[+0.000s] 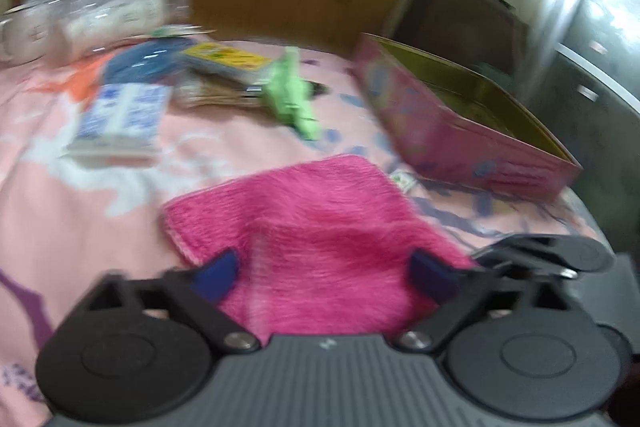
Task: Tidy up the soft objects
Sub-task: 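Grasp the pink towel edge with the right gripper and lift it, then carry the pink towel into the pink tin and open the right gripper, then move the right tool back toward the green cloth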
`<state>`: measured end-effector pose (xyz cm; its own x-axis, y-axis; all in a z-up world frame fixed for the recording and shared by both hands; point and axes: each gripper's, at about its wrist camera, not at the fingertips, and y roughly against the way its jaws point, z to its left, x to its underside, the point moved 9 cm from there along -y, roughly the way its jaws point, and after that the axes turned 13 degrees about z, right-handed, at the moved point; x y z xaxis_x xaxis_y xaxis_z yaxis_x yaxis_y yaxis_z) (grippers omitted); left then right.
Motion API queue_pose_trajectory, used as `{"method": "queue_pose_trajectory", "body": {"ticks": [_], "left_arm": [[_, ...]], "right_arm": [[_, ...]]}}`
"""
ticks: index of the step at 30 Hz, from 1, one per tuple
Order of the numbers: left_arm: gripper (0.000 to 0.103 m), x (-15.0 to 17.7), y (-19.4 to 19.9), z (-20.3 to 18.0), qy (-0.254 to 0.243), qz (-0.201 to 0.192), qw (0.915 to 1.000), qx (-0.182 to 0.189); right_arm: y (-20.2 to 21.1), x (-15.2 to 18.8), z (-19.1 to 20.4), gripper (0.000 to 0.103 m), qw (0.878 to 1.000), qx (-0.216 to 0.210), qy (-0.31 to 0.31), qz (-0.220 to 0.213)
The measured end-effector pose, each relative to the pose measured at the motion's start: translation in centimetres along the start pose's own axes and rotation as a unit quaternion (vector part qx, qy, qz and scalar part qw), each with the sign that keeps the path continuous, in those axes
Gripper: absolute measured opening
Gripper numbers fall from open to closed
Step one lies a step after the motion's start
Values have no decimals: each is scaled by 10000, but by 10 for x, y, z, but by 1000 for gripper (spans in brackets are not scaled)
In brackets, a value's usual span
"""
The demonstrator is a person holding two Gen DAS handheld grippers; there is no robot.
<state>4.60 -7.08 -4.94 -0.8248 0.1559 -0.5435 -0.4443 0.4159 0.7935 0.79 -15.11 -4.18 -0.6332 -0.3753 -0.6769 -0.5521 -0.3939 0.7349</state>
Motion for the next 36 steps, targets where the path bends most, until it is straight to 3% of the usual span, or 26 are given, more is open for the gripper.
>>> {"method": "queue_pose_trajectory", "body": {"ticks": [1,4,9,13,16,20,21,23,24,25,26,27,30,32,36], "left_arm": [[65,-1,1,-9,-111,36,9998,130],[56,-13,12,-35,-452,-161,9987,197],[56,-49,44,-83,-1076,-887,9891,476],[55,-77,56,-110,-1237,-1135,9804,1028],[55,-104,54,-130,-1413,-1195,9732,1369],[58,-131,25,-168,-1690,-941,9660,1716],[64,-137,15,-177,-1744,-882,9653,1731],[88,-149,-14,-195,-1750,-756,9674,1667],[95,-154,-30,-199,-1654,-675,9729,1469],[95,-157,-44,-198,-1517,-619,9790,1215],[95,-158,-55,-196,-1404,-575,9832,1010],[95,-158,-62,-196,-1344,-513,9854,905],[101,-147,-57,-187,-1358,-633,9849,871],[102,-140,-44,-175,-1402,-839,9840,715],[102,-129,-13,-142,-1199,-1126,9842,655]], "right_arm": [[1,-2,1,21,10000,-58,-41,-52],[12,-10,-2,20,9988,156,-84,-455],[61,-32,-33,20,9860,508,-533,-1497],[91,-43,-70,20,9750,611,-1039,-1866],[103,-50,-96,20,9678,1113,-1167,-1932],[112,-48,-141,20,9501,2003,-1424,-1922],[111,-45,-152,21,9460,2130,-1556,-1884],[104,-39,-182,31,9336,2564,-1848,-1688],[96,-35,-195,50,9287,2771,-1986,-1459],[89,-29,-207,61,9245,2918,-2152,-1176],[87,-20,-216,62,9182,3000,-2372,-1030],[89,-13,-219,62,9156,2957,-2518,-1039],[100,3,-210,78,9148,2861,-2538,-1296],[101,3,-204,79,9127,2951,-2462,-1391],[98,-2,-180,79,9173,2742,-2401,-1600]]}}
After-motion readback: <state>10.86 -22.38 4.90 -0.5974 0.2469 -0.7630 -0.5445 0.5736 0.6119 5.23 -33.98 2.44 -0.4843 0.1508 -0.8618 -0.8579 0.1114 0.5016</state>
